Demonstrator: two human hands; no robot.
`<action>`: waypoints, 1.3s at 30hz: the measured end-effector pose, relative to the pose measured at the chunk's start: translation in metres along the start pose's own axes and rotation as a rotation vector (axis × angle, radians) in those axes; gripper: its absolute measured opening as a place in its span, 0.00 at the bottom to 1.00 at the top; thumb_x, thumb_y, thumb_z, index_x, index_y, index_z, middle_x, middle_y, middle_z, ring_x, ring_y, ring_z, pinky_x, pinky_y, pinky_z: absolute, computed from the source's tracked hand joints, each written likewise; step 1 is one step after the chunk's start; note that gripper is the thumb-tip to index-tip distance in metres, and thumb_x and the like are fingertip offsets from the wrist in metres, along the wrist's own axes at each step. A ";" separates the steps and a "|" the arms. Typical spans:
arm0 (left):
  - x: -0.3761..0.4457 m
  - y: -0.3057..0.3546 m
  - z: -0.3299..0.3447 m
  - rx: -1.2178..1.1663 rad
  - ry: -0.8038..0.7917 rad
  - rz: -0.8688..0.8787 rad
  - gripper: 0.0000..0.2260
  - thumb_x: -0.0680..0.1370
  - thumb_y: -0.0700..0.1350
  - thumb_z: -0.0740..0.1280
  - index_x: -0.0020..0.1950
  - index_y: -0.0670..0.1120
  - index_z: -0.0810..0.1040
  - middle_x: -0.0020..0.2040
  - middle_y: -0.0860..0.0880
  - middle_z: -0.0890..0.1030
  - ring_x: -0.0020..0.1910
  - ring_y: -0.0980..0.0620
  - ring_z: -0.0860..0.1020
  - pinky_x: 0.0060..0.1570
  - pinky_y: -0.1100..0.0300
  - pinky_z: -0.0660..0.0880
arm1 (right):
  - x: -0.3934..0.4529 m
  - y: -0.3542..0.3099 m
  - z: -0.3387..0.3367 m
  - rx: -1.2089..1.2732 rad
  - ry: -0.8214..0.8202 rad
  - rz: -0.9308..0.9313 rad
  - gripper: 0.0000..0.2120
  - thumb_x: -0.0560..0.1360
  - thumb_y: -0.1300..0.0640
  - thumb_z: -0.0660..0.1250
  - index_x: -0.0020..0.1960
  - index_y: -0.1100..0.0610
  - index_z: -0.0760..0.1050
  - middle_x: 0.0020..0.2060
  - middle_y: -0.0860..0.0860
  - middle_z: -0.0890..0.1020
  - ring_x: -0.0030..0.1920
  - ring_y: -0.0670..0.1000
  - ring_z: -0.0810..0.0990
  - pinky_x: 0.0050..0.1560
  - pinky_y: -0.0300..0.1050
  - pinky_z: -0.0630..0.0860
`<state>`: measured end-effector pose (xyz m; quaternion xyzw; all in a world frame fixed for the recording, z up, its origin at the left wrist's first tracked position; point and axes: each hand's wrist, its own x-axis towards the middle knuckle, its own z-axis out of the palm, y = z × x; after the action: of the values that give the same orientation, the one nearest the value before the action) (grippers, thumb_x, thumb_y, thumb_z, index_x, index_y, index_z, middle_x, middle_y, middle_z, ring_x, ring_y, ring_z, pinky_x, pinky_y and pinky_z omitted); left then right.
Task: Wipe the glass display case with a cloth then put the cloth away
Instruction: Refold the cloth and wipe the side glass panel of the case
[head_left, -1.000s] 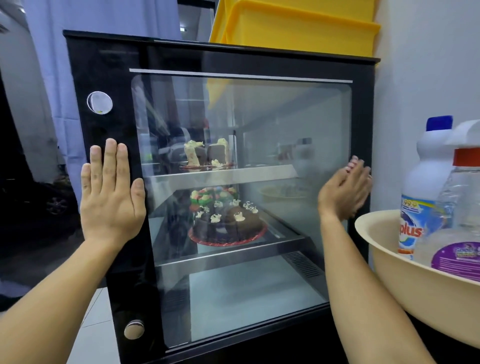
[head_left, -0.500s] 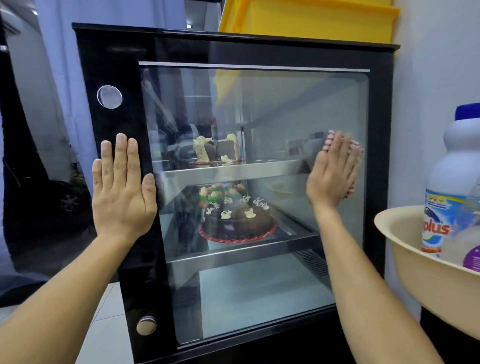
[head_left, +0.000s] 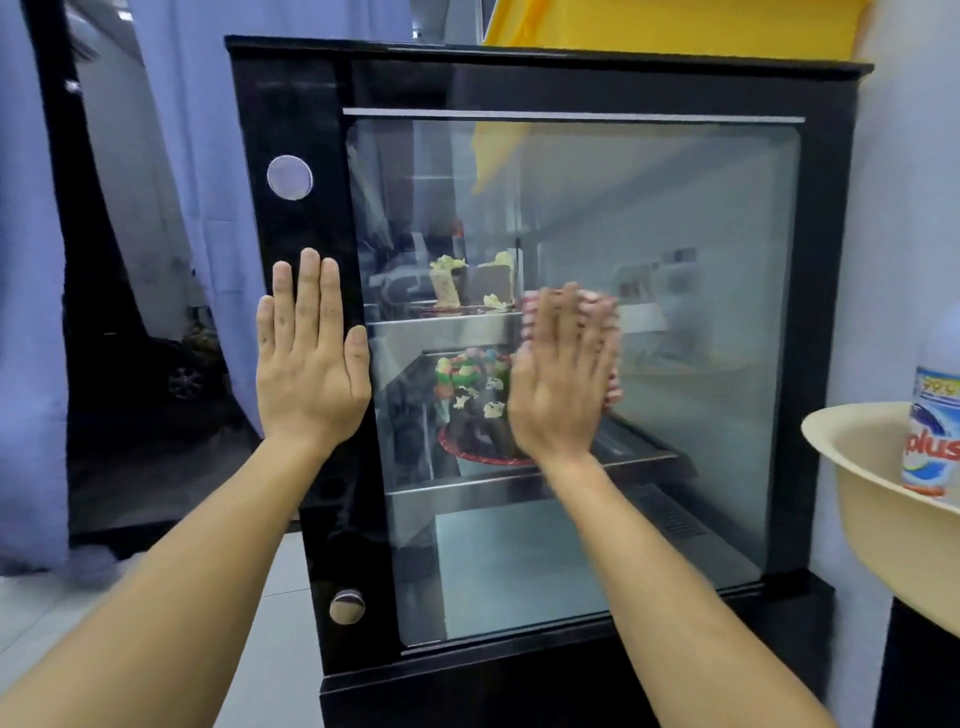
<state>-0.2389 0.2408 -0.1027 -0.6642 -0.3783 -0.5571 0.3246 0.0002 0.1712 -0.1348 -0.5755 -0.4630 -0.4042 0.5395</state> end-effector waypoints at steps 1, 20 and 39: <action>-0.001 -0.002 -0.001 0.004 -0.001 0.003 0.29 0.87 0.50 0.50 0.86 0.44 0.46 0.86 0.47 0.45 0.84 0.47 0.41 0.83 0.48 0.40 | -0.022 -0.012 0.006 -0.008 -0.052 -0.190 0.31 0.84 0.50 0.53 0.85 0.54 0.51 0.84 0.54 0.49 0.84 0.63 0.45 0.82 0.62 0.42; 0.120 -0.062 -0.051 0.293 -0.172 0.815 0.28 0.88 0.56 0.41 0.86 0.47 0.46 0.86 0.49 0.47 0.85 0.47 0.46 0.83 0.46 0.47 | -0.117 -0.133 0.037 0.055 -0.277 -0.521 0.38 0.78 0.51 0.64 0.85 0.56 0.55 0.85 0.56 0.50 0.85 0.59 0.46 0.83 0.60 0.42; 0.103 -0.056 -0.055 0.242 -0.176 0.637 0.28 0.88 0.57 0.42 0.86 0.47 0.45 0.86 0.45 0.46 0.85 0.44 0.44 0.83 0.46 0.45 | -0.159 -0.143 0.053 0.021 -0.216 -0.689 0.33 0.82 0.49 0.63 0.84 0.54 0.58 0.84 0.54 0.55 0.84 0.57 0.50 0.84 0.58 0.46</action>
<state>-0.3050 0.2367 0.0082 -0.7509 -0.2420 -0.3198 0.5247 -0.1789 0.2071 -0.2580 -0.4196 -0.6882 -0.4942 0.3256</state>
